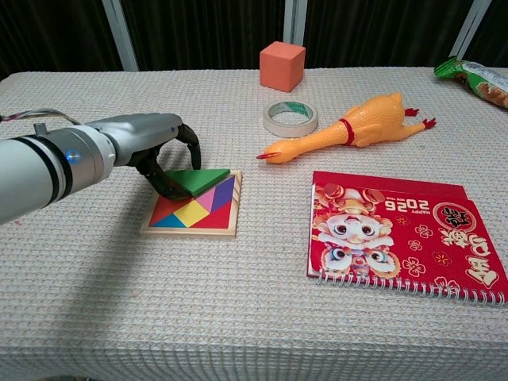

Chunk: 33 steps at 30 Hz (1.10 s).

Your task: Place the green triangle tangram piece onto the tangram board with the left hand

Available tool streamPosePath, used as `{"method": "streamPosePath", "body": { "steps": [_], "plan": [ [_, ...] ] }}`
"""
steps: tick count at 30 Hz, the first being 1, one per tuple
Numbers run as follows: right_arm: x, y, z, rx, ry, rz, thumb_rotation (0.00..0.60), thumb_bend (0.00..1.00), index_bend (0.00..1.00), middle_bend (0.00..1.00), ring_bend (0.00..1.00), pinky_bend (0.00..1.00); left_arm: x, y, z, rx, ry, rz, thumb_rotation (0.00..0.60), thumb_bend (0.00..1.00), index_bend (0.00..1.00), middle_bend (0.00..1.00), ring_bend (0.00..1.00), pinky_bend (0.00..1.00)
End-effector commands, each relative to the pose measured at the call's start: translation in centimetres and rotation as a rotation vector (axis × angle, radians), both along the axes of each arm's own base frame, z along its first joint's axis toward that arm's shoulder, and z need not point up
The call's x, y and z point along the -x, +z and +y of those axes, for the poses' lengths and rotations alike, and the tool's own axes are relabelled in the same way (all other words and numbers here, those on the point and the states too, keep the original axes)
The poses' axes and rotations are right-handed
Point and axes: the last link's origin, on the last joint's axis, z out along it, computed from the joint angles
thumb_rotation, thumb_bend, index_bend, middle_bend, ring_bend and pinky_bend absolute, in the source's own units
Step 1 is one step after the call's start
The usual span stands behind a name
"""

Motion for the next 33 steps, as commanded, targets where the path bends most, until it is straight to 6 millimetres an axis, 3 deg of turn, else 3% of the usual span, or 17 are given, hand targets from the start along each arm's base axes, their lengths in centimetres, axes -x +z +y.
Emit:
{"method": "streamPosePath", "body": {
  "steps": [1,25,33],
  "plan": [
    [-0.01,-0.03,0.00,-0.001,0.000,0.000,0.600,0.35,0.00,0.00,0.00,0.00,0.00,0.18,-0.07,-0.003,-0.004,0.001,0.600,0.28,0.43,0.12,0.00,0.08],
    [0.25,0.05,-0.03,-0.001,-0.007,-0.004,0.600,0.35,0.00,0.00,0.00,0.00,-0.13,-0.29,-0.29,0.013,-0.013,0.017,0.600,0.28,0.41,0.12,0.00,0.08],
    [0.22,0.05,-0.03,-0.002,-0.006,-0.005,0.600,0.35,0.00,0.00,0.00,0.00,-0.34,-0.44,-0.41,0.033,-0.018,0.015,0.600,0.27,0.24,0.12,0.00,0.08]
  ]
}}
